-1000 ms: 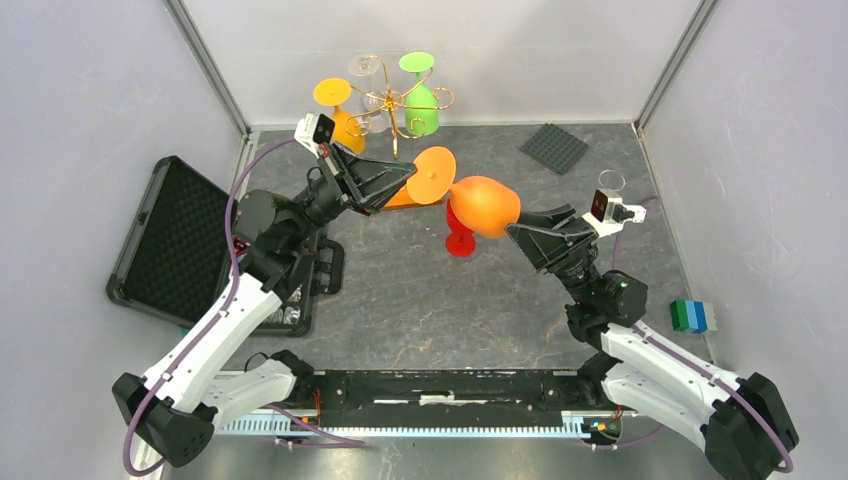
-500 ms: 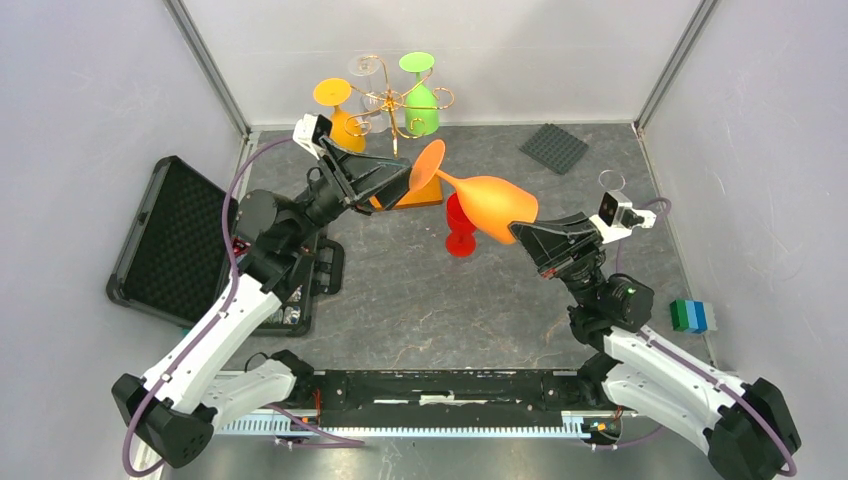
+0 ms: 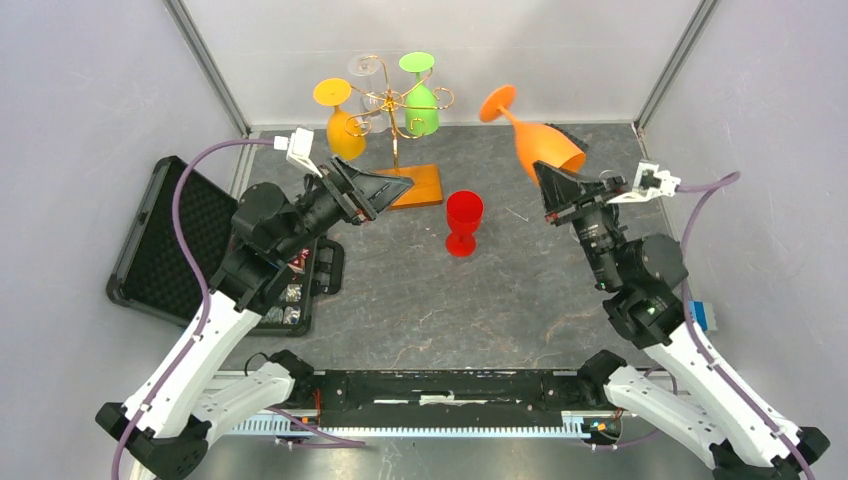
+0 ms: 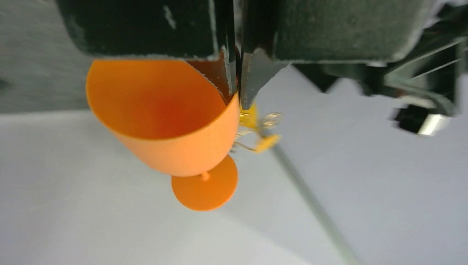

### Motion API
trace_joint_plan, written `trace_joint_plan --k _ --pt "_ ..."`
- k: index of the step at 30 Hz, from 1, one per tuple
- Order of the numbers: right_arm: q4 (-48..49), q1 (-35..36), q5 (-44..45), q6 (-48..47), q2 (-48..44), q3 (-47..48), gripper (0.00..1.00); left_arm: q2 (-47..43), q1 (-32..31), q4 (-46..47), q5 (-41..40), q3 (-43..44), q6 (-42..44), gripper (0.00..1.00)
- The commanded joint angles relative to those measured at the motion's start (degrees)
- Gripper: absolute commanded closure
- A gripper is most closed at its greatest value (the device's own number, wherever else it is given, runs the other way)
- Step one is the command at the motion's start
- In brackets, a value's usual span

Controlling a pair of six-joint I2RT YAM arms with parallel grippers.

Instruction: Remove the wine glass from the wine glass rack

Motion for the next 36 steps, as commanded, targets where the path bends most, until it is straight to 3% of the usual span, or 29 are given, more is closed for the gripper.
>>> trace_joint_plan --k 1,5,8,23,36 --pt "-31.0 -0.2 15.2 -19.4 3.6 10.1 1.00 0.4 0.4 -18.5 -13.0 4.4 21.3 0.00" --pt "-47.9 -0.2 22.0 -25.8 9.7 18.2 1.00 1.4 0.4 -23.1 -18.5 5.8 26.8 0.00" --pt "-54.2 -0.2 22.2 -28.1 12.9 20.8 1.00 1.7 0.5 -23.9 -20.6 6.2 28.8 0.00" --pt "-60.0 -2.9 6.7 -32.4 30.7 21.6 1.00 1.6 0.5 -25.4 -22.8 6.5 30.8 0.00" --pt "-59.5 -8.4 -2.4 -36.7 37.0 21.6 1.00 1.2 0.5 -25.9 -24.1 6.1 31.6 0.00"
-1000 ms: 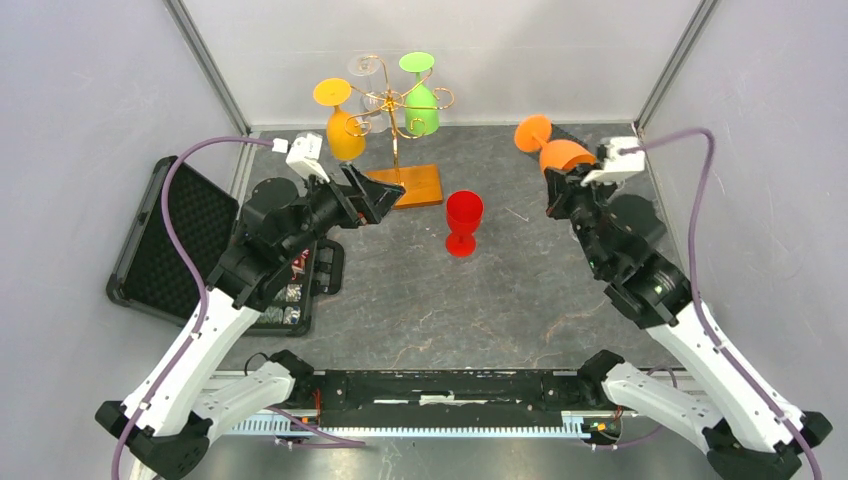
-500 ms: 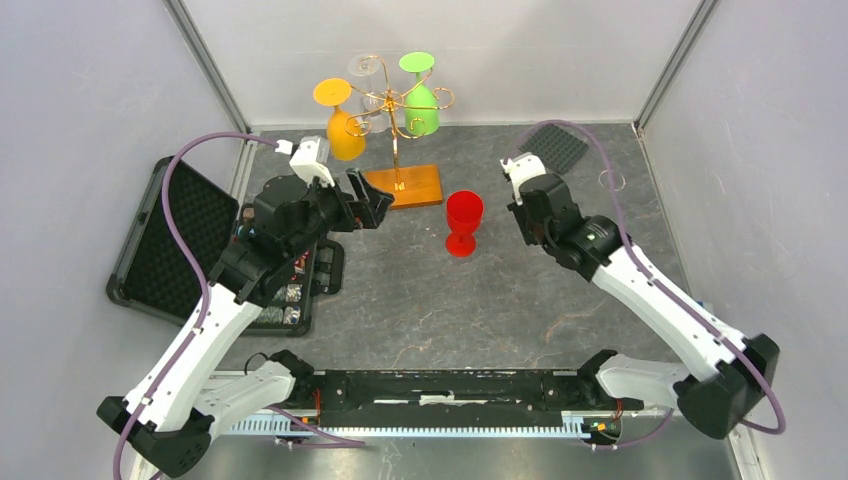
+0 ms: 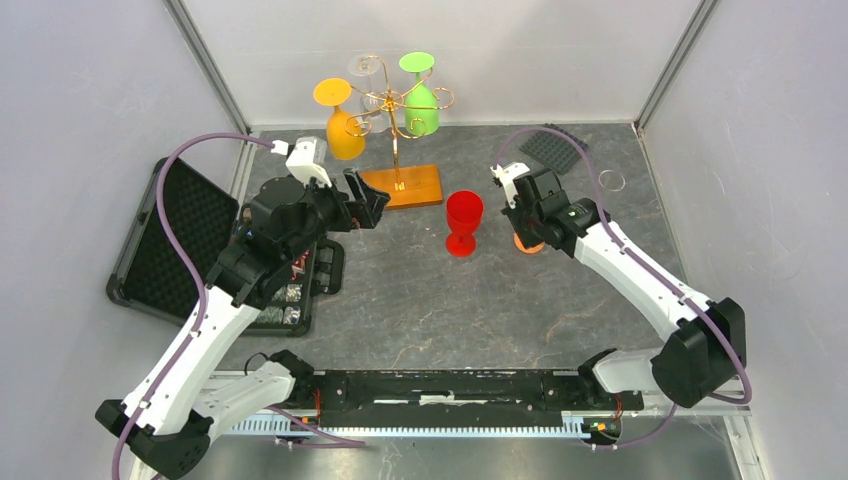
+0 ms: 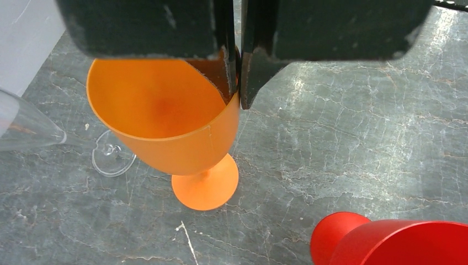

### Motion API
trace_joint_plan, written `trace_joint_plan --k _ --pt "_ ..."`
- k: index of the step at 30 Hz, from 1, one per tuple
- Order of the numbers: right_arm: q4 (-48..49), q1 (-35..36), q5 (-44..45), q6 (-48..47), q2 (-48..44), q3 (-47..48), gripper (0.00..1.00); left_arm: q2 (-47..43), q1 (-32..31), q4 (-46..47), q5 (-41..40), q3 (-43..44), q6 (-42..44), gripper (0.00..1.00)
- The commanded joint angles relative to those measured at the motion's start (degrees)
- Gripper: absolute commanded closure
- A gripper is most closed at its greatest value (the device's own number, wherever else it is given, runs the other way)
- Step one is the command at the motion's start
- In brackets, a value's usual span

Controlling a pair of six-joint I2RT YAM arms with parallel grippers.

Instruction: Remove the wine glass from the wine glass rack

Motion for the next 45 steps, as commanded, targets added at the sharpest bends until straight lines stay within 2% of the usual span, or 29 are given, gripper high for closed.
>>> trace_joint_plan --k 1,16,35,41,45 --pt "1.3 -1.4 -3.5 -2.4 1.6 3.2 1.00 -0.6 0.3 0.2 -2.2 1.7 2.8 0.00" --pt "0.0 -4.3 -6.7 -4.9 3.4 5.1 0.91 -1.2 0.3 -0.2 -2.9 2.0 3.2 0.00" --pt "-0.2 -4.4 -5.7 -4.4 3.9 10.1 0.62 0.7 0.8 -3.7 -5.8 6.2 3.6 0.00" --pt "4.8 -4.4 -8.3 -3.6 -2.5 7.1 0.43 1.5 3.3 -4.8 -6.6 8.3 3.1 0.00" --pt "11.1 -4.5 -8.5 -0.7 -9.0 3.1 0.38 2.7 7.6 -4.9 -4.3 10.0 1.5 0.00"
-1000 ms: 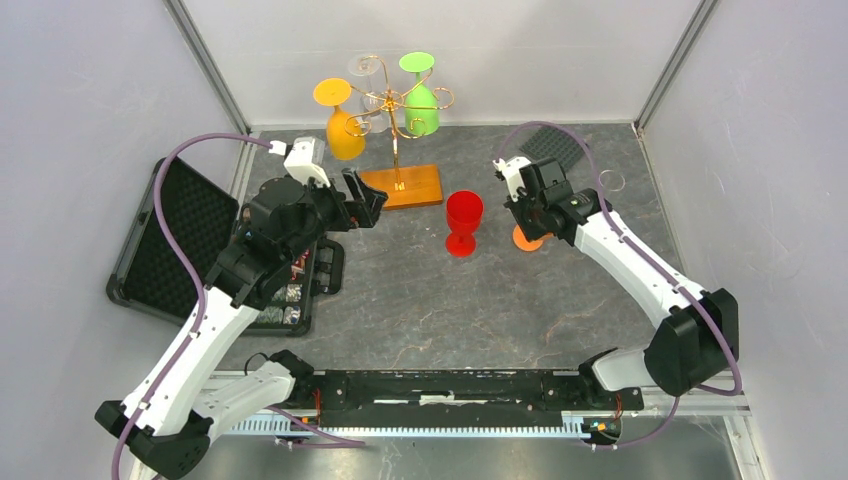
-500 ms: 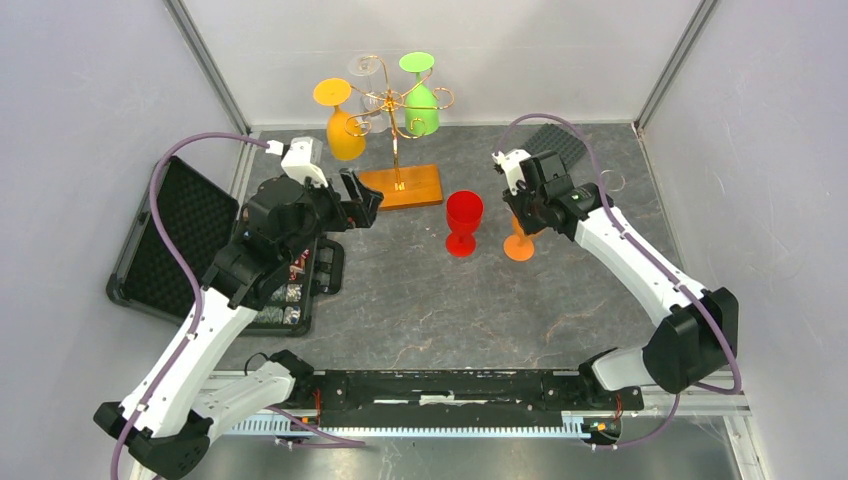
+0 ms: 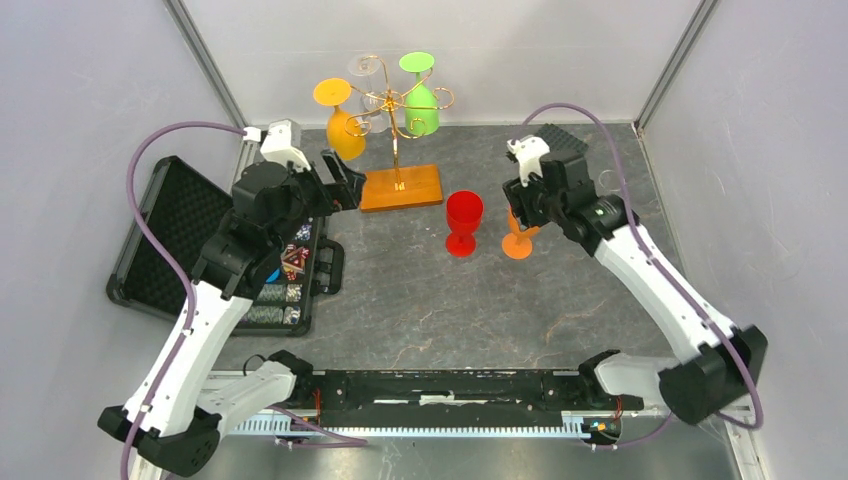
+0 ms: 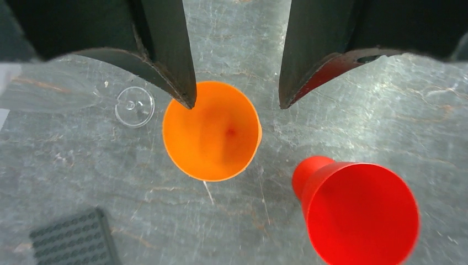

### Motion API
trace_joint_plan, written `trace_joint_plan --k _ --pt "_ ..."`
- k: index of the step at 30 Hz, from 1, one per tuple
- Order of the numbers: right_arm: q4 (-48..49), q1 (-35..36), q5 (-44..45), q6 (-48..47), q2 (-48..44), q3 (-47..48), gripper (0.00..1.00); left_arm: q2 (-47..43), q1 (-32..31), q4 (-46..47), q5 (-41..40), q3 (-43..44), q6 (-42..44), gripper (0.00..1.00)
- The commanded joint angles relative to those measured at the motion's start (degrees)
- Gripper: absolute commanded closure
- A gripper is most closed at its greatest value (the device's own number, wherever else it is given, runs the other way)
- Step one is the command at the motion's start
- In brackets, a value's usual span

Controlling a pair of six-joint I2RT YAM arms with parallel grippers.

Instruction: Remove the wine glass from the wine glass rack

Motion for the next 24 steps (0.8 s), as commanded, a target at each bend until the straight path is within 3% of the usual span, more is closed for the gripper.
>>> trace_joint_plan --k 1,8,13,20,24 --pt "9.6 -0.2 -1.2 3.5 -8.8 -3.4 0.38 1.2 5.0 0.4 2.5 3.9 -0.8 0.00" --pt "17.6 -0.2 -2.6 11.1 -18.4 -9.7 0.36 6.8 14.9 4.3 10.6 7.5 -5.6 0.00" --pt "16.4 -0.2 -7.5 10.3 -21.7 -9.8 0.37 12.1 18.8 5.7 12.2 14.2 -6.4 0.01" --pt "15.7 -0.2 -7.7 9.9 -25.6 -10.6 0.37 19.9 21.8 8.7 14.1 19.7 -9.2 0.01" --pt "14.8 -0.3 -7.6 9.5 -27.6 -10.8 0.37 26.4 23.2 9.4 14.8 23.6 -10.5 0.07"
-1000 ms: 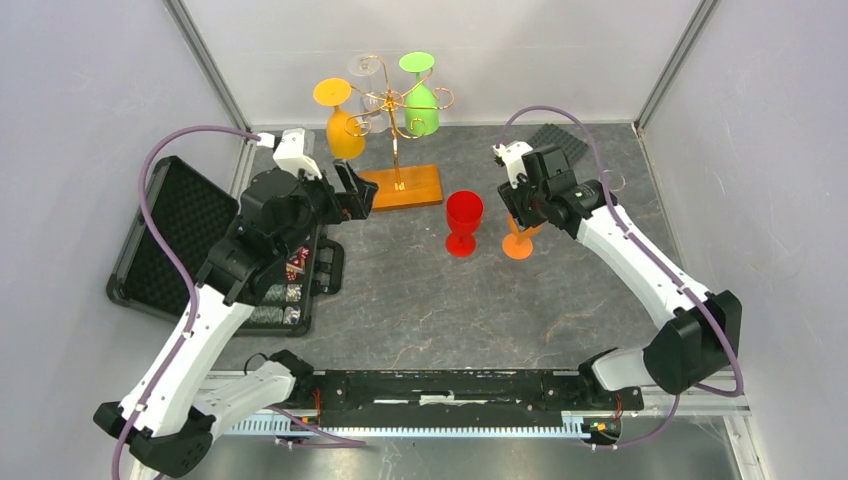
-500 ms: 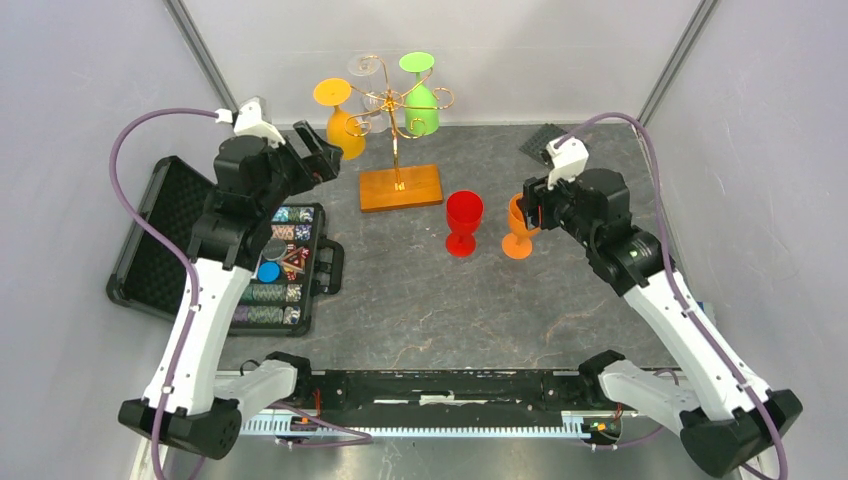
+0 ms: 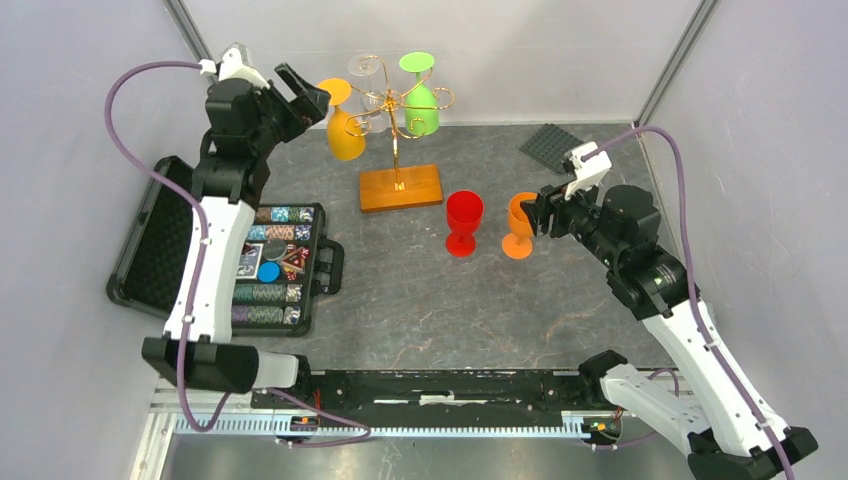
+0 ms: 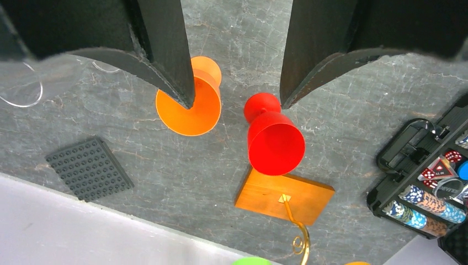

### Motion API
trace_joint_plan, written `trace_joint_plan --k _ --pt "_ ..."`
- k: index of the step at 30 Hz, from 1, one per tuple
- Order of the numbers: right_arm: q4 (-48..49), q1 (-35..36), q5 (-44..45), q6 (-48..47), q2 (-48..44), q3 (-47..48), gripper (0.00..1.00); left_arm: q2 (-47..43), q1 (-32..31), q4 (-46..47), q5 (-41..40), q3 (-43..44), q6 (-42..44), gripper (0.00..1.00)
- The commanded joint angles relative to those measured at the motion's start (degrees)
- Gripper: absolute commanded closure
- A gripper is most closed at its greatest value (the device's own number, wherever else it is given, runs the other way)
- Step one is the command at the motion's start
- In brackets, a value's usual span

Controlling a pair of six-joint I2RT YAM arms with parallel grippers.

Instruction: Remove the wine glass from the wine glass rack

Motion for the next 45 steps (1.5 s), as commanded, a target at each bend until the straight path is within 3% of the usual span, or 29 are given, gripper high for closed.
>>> trace_joint_plan --k 1,10,19,26,35,45 --pt "0.7 -0.2 -0.8 0.1 -2.5 -0.7 0.37 6.8 1.6 3.1 2.7 5.2 -3.6 0.11" --pt "1.0 -0.2 -0.9 0.4 -5.1 -1.8 0.37 15.1 3.9 5.8 6.1 6.7 -8.6 0.20" --pt "1.8 -0.2 -1.3 1.1 -5.0 -2.3 0.38 15.5 8.4 13.5 12.6 2.1 -16.0 0.25" --pt "2.2 -0.2 -1.4 1.6 -4.6 -2.4 0.39 17.6 10.0 17.8 18.7 0.2 -20.9 0.52" --pt "2.4 -0.2 -1.5 2.0 -4.7 -2.4 0.39 18.3 10.1 22.9 23.9 -2.1 -25.4 0.50" --pt "2.7 -0.2 -1.6 2.2 -4.8 -2.7 0.40 19.2 10.1 26.5 27.3 -3.4 -29.0 0.81"
